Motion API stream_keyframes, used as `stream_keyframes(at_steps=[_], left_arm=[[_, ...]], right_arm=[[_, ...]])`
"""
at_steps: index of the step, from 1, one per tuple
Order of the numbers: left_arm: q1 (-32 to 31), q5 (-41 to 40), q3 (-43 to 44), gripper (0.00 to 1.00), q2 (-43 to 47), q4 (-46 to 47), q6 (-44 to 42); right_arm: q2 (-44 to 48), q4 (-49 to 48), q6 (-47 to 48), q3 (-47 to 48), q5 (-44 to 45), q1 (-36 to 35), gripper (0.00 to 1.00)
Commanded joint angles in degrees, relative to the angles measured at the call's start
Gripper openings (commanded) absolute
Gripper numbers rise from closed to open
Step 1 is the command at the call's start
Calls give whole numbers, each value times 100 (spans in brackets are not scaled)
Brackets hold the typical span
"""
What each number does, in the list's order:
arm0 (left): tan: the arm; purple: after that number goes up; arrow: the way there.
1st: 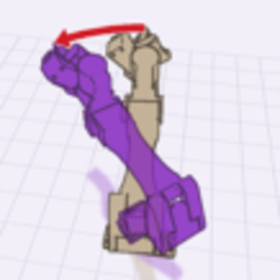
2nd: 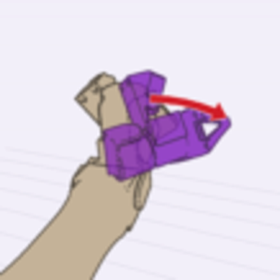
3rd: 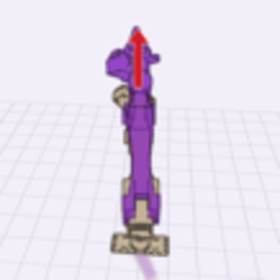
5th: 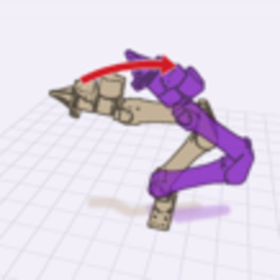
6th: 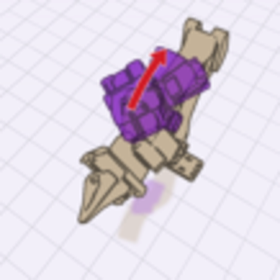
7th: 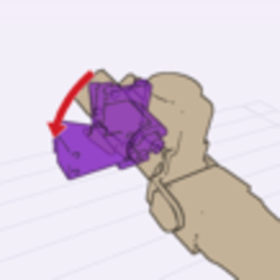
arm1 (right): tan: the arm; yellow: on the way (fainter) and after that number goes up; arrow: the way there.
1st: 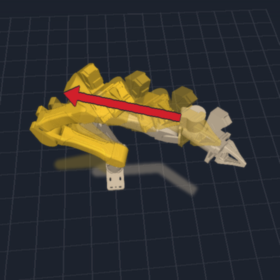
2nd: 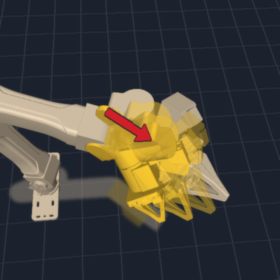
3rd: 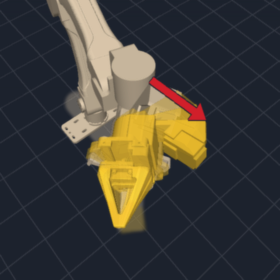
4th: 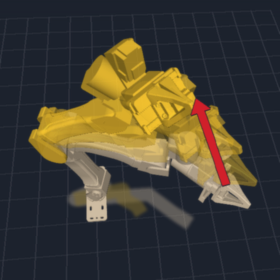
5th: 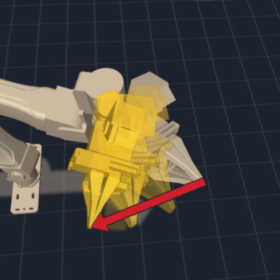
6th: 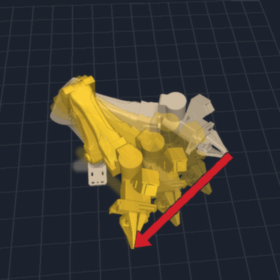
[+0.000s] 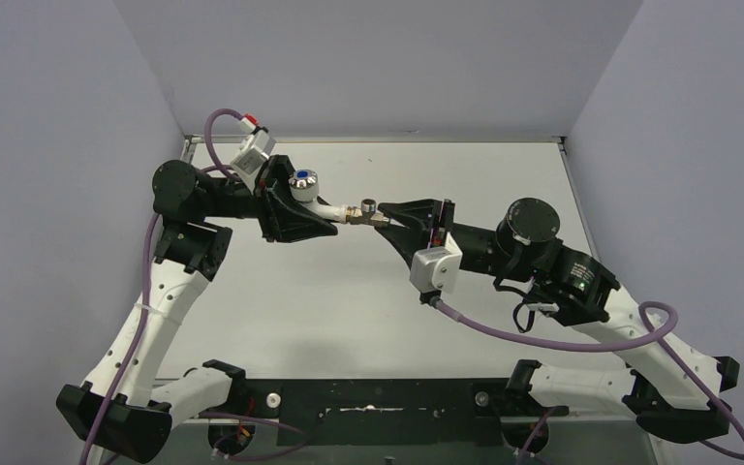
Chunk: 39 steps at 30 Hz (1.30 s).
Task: Install the water faucets
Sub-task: Screw the water faucet onto the adaptor.
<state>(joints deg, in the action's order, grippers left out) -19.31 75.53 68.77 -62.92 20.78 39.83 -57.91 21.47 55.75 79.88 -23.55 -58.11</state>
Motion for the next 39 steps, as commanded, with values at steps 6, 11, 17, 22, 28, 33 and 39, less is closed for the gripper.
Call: stream_keyframes(at_steps=[6, 11, 17, 22, 28, 33, 39], left_arm=[[33, -62, 231, 0, 43, 337, -91], [32, -89, 286, 0, -5, 41, -369], [33, -108, 293, 0, 3, 24, -473], [33, -68, 320, 0, -69, 25, -488], [33, -161, 344, 0, -118, 44, -529], [33, -150, 355, 0, -121, 49, -536], [33, -187, 342, 0, -109, 8, -593]], right_arm=[[207, -714, -1299, -162, 53, -18, 8], [274, -1260, -2650, -522, 272, -21, 0], [284, -1676, -4264, -793, 685, -18, 0], [250, -1860, -5888, -810, 886, -17, 0], [264, -2103, -7598, -1000, 1097, -8, 0], [253, -2326, -8776, -1239, 1117, -8, 0], [271, -2290, -8928, -1189, 990, -8, 8]])
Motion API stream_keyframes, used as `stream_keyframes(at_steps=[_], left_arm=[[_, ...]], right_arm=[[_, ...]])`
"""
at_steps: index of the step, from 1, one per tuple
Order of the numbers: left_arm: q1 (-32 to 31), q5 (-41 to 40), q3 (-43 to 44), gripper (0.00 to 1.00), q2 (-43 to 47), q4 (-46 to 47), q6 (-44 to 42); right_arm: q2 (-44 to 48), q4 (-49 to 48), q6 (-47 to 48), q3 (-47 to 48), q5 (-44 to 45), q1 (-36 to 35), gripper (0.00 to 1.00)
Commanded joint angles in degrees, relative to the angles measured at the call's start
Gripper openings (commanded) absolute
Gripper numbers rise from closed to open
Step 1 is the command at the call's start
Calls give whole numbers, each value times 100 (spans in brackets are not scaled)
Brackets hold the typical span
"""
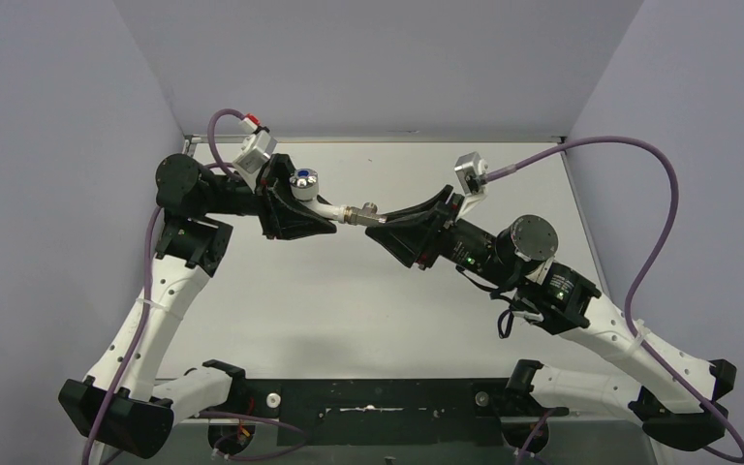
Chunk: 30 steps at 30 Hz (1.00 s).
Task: Install the water faucets
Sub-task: Screw the water faucet onto the adaptor.
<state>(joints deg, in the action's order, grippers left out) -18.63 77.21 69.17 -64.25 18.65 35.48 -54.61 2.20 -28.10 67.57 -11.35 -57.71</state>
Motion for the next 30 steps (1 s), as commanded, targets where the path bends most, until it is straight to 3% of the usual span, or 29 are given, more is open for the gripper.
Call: stream_keyframes(at_steps=[1, 8, 16, 24, 30], left_arm=[[-36, -356, 301, 0, 31, 202, -164], [-26, -402, 281, 0, 60, 78, -300], [-9, -464, 229, 0, 131, -41, -396], [-9, -458, 166, 0, 190, -70, -314], [-9, -334, 141, 0, 142, 43, -106]], right_arm=[[-40, -372, -545, 37, -218, -47, 11], [326, -838, -496, -293, 62, -47, 43], [718, -716, 269, -367, 234, -47, 57], [1071, 492, 3302, 174, 333, -47, 59], [949, 857, 5300, 428, -383, -48, 59]])
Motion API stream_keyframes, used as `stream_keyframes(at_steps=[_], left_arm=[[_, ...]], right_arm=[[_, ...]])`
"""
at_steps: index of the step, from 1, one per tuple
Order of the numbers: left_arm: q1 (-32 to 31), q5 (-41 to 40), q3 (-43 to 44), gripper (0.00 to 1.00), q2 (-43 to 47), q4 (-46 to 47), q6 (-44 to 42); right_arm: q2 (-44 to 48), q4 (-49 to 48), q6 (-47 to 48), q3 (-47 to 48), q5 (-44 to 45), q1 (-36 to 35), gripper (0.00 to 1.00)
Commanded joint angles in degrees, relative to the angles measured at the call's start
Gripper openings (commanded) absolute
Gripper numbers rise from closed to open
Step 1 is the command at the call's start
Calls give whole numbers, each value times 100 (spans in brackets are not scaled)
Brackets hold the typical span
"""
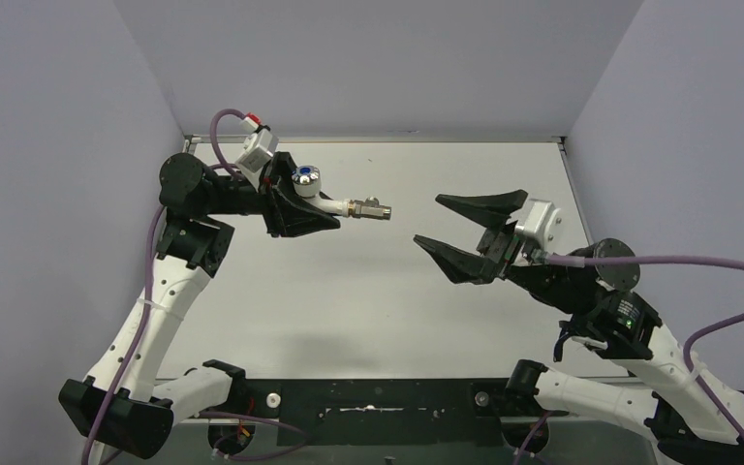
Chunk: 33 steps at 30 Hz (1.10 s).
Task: Install the water faucets
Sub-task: Screw the water faucet onto the adaptor.
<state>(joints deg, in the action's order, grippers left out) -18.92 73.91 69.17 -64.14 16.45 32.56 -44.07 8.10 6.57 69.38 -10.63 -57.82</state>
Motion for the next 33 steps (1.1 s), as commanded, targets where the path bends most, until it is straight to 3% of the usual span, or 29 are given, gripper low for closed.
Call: stream_keyframes(at_steps=[1, 6, 10, 20, 33], left_arm=[[15, 53, 117, 0, 122, 384, 323], [20, 198, 4, 0, 177, 835, 754], [20, 270, -23, 0, 165, 840, 815], [20, 317, -70, 0, 214, 852, 831], [20, 351, -106, 0, 293, 845, 831]], right_arm=[[-140, 271, 2132, 269, -544, -36, 59], [-421, 426, 3591, 457, -1108, -43, 59], [-724, 602, 4190, 687, -1386, -45, 59], [-1086, 593, 4388, 888, -1605, -75, 50], [-1225, 553, 4383, 881, -1477, -103, 28]])
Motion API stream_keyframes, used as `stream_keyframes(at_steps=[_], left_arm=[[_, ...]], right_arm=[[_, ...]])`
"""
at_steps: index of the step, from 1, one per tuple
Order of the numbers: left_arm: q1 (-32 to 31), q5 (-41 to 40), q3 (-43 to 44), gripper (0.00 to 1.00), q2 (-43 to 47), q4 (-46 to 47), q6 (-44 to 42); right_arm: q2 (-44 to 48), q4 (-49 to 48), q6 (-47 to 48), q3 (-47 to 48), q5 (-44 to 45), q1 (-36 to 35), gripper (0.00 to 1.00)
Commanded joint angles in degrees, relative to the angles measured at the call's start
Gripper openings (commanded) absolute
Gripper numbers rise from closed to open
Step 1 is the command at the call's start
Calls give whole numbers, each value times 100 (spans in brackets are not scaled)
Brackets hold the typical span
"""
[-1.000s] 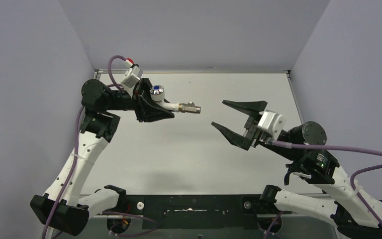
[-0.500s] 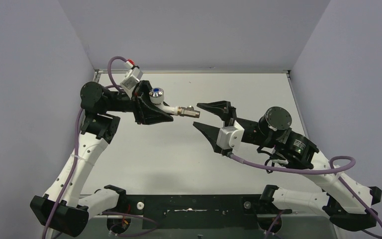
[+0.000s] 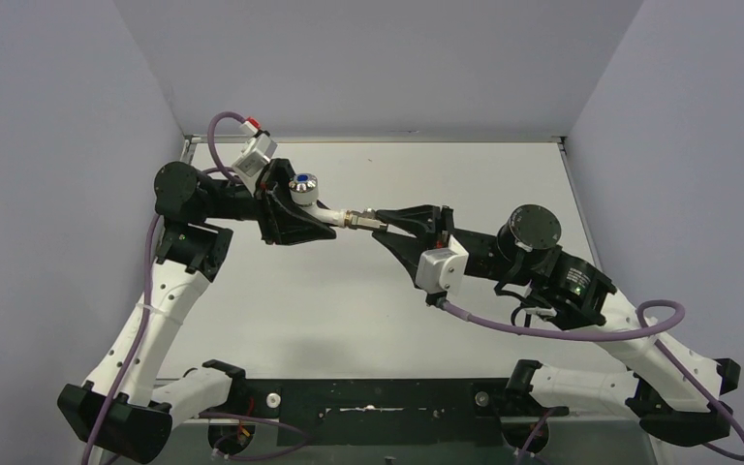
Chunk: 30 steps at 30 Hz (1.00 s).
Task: Install the water faucets
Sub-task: Screw the water faucet onto the adaptor.
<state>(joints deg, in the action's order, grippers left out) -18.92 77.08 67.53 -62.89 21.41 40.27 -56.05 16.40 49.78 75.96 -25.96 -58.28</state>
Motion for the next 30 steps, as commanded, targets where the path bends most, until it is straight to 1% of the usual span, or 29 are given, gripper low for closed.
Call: stream_keyframes(at_steps=[1, 3, 7, 12, 16, 21, 26, 30], left_arm=[[15, 28, 56, 0, 178, 345, 60], [20, 23, 46, 0, 189, 340, 60], [15, 26, 41, 0, 218, 353, 45], [20, 34, 41, 0, 229, 353, -10], [20, 70, 58, 0, 215, 391, -40], [24, 82, 114, 0, 194, 440, -93], [17, 72, 111, 0, 181, 450, -125], [15, 71, 134, 0, 166, 451, -140]], right_arm=[[-28, -284, 60, 223, 82, -59, 26], [-37, -314, 11, 213, 107, -60, 22], [-52, -437, -411, 214, 129, -61, 14], [-30, -576, -1178, 188, 263, -62, 6], [19, -888, -2064, 72, 379, -63, 0], [119, -1163, -3264, -66, 620, -61, 0], [87, -1067, -4436, -26, 912, -63, 0], [70, -961, -5133, -37, 1227, -61, 0]])
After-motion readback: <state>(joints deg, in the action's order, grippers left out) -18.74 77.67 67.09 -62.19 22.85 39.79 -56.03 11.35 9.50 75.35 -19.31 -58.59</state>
